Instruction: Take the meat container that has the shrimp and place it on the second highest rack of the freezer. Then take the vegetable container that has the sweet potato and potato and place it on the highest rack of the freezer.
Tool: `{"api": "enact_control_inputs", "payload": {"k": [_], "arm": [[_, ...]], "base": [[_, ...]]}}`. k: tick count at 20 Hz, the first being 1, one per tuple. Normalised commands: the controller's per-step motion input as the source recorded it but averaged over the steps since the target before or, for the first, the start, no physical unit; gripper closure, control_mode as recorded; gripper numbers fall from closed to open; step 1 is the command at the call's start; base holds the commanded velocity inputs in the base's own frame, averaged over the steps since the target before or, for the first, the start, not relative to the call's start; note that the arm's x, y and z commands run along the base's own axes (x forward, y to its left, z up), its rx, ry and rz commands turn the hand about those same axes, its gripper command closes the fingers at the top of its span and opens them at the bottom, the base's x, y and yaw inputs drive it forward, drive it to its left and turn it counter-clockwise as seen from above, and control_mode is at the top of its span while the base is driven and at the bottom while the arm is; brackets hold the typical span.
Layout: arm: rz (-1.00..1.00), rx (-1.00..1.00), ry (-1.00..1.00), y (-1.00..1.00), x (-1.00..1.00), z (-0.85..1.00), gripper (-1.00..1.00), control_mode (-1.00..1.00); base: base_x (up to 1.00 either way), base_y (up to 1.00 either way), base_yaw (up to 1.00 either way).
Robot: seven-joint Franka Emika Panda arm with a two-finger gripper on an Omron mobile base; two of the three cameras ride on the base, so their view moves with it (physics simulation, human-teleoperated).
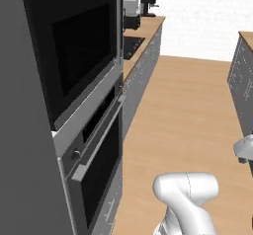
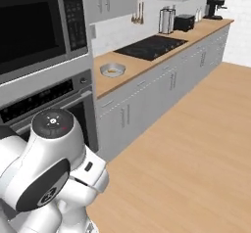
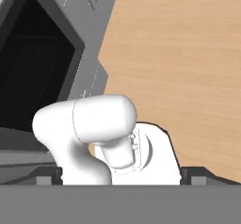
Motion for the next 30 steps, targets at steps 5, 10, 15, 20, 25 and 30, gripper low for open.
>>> {"api": "enact_control_inputs", "payload": {"k": [5, 10, 15, 20, 25, 30], "arm": [[0.00, 0.00, 0.00, 0.00, 0.00, 0.00, -1.00, 1.00], [0.00, 0.00, 0.00, 0.00, 0.00, 0.00, -1.00, 1.00], [0.00, 0.00, 0.00, 0.00, 0.00, 0.00, -1.00, 1.00], [0.00, 0.00, 0.00, 0.00, 0.00, 0.00, -1.00, 1.00], [0.00, 0.00, 0.00, 0.00, 0.00, 0.00, -1.00, 1.00], [0.00, 0.00, 0.00, 0.00, 0.00, 0.00, -1.00, 1.00]], "base": [[0.95, -0.11, -0.28], [1.00, -0.02, -0.28], [1.00, 0.00, -0.21], [0.96, -0.01, -0.09], [1.00, 0.00, -0.01], [1.00, 0.00, 0.00]]}}
